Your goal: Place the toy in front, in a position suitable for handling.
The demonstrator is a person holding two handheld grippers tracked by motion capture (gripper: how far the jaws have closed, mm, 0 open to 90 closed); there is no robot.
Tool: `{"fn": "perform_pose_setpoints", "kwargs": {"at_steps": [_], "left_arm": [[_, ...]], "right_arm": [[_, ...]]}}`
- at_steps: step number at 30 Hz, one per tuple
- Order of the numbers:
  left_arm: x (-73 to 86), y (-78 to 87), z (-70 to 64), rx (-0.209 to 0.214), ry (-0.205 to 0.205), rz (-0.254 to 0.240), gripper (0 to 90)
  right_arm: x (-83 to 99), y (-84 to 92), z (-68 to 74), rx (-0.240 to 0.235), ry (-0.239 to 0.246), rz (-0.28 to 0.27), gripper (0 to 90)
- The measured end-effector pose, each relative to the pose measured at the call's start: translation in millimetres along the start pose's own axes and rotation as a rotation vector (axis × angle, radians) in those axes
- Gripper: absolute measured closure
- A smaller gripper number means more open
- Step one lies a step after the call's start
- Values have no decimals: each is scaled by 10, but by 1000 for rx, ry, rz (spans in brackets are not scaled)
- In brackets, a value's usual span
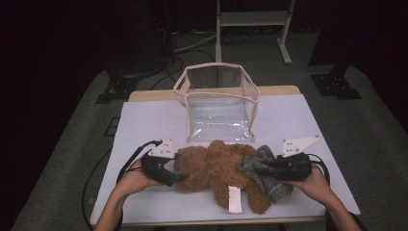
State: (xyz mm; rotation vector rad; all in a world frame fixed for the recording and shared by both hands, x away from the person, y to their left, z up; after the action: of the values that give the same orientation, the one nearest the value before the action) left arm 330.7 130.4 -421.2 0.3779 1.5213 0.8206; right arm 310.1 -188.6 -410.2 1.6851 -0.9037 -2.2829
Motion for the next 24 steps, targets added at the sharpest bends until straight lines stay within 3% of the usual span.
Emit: {"fn": "perform_pose_setpoints", "kwargs": {"at_steps": [2, 6, 9, 12, 14, 17, 19, 21, 24], "left_arm": [[-14, -36, -15, 23, 3, -12, 334], [-115, -128, -78, 41, -30, -29, 353], [-178, -178, -97, 42, -42, -31, 352], [-193, -182, -104, 37, -57, -15, 350], [-180, -172, -106, 33, -59, -10, 344], [-165, -135, -90, 20, -56, -4, 314], [-191, -79, -58, 13, -59, -7, 289], [-278, -21, -42, 9, -60, -41, 284], [-367, -44, -58, 19, -71, -42, 286]], "right_arm": [[-101, 22, 25, 10, 28, 1, 782], [-383, 28, 61, 10, 78, -3, 784], [-570, -71, 63, 10, 133, 31, 784], [-733, -265, 14, 18, 184, 100, 783], [-776, -346, -62, 35, 181, 130, 783], [-765, -432, -126, 8, 148, 146, 785], [-712, -451, -91, -18, 142, 151, 786], [-646, -457, -24, -39, 133, 152, 789], [-563, -450, 113, -65, 153, 161, 790]]}}
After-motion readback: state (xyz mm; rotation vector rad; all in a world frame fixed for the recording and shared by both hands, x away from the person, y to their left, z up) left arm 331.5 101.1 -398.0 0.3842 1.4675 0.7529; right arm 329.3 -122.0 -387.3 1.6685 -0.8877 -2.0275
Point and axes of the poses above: each handheld gripper's, and its own axes: y roughly backward along the jaws, x roughly out of its underside, z roughly to its left, the point moved 6 cm from there along -y, roughly forward along the jaws, and after that the axes turned 4 degrees about -y, right-handed, at the moved point
